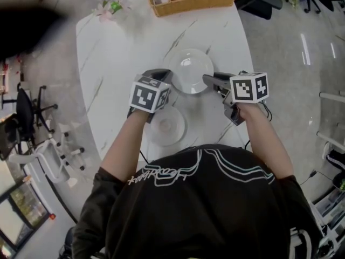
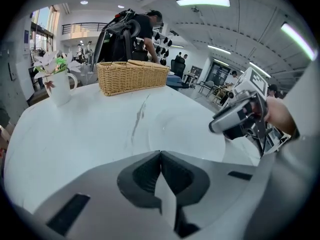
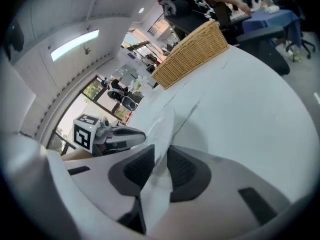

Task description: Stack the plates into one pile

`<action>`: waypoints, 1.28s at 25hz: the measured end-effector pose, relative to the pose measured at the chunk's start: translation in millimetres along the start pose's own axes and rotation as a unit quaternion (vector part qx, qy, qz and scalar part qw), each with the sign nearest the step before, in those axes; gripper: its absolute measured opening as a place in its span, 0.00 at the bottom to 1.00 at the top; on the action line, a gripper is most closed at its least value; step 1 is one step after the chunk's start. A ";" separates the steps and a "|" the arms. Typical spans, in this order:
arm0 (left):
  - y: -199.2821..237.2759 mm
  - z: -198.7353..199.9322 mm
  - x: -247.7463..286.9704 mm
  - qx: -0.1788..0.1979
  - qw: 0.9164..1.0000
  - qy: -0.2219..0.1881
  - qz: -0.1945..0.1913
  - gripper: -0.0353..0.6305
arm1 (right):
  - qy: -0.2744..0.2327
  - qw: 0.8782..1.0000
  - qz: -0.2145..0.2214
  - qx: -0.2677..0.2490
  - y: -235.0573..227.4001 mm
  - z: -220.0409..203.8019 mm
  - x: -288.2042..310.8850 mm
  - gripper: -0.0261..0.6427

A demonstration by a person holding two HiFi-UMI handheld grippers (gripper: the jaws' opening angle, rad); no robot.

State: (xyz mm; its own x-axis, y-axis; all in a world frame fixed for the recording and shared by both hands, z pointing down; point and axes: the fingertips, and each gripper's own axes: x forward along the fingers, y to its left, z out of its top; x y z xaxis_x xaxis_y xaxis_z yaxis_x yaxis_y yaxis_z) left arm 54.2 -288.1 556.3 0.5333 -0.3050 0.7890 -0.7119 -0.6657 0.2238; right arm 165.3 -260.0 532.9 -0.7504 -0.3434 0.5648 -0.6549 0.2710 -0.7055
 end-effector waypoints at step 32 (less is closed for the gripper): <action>-27.5 -65.5 -149.0 -0.063 0.989 -0.115 0.075 0.09 | -0.132 0.986 0.044 0.097 69.8 -8.5 -41.8 0.09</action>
State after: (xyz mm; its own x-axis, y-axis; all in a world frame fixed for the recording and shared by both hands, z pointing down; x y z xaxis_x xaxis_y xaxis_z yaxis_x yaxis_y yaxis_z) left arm -35.6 -179.7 470.0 0.4967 -0.5500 0.6714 -0.8345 -0.5151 0.1954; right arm 150.2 -219.1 463.7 -0.7371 -0.5549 0.3857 -0.5407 0.1418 -0.8292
